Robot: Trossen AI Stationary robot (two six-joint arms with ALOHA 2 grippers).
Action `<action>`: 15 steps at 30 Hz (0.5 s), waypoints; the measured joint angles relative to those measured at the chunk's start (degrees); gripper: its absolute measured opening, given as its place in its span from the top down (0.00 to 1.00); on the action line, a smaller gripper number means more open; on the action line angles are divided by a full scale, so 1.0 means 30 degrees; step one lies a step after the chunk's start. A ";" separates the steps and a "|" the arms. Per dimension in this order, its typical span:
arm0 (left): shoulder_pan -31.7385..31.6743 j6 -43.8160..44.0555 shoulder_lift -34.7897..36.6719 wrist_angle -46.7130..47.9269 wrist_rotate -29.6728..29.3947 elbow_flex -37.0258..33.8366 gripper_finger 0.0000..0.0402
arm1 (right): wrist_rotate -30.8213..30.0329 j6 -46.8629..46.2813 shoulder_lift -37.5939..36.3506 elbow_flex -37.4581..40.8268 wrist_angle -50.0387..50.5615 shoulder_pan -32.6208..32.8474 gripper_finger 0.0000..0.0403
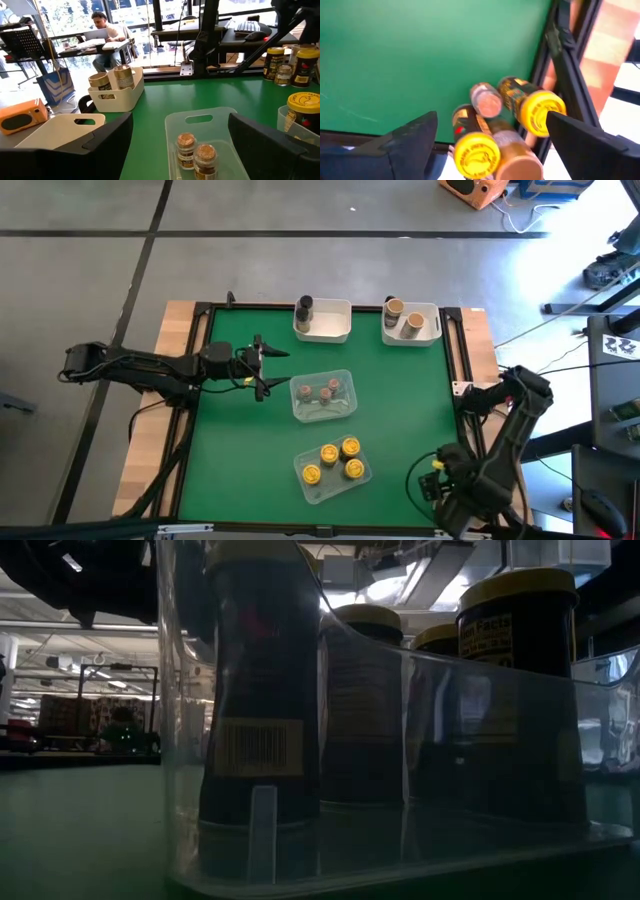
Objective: Sort spices by type
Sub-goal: Put the transparent seasoning bottle into the center transparent bin
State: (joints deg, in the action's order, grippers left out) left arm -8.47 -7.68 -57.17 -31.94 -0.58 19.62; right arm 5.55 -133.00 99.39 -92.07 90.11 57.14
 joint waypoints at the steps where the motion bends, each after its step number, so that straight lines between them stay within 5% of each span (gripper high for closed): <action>1: -0.0001 0.0118 0.0000 -0.0001 0.0000 0.0000 0.22 | -0.0215 0.0451 0.0030 0.0007 -0.0087 -0.0029 0.08; 15: -0.0007 0.0078 0.0000 -0.0109 -0.0007 0.0000 0.22 | 0.2232 0.0274 0.0360 0.0606 -0.0107 -0.0096 0.08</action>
State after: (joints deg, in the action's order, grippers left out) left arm -8.49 -7.44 -57.17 -32.27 -0.60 19.62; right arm 12.24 -132.18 100.47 -90.25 89.79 56.86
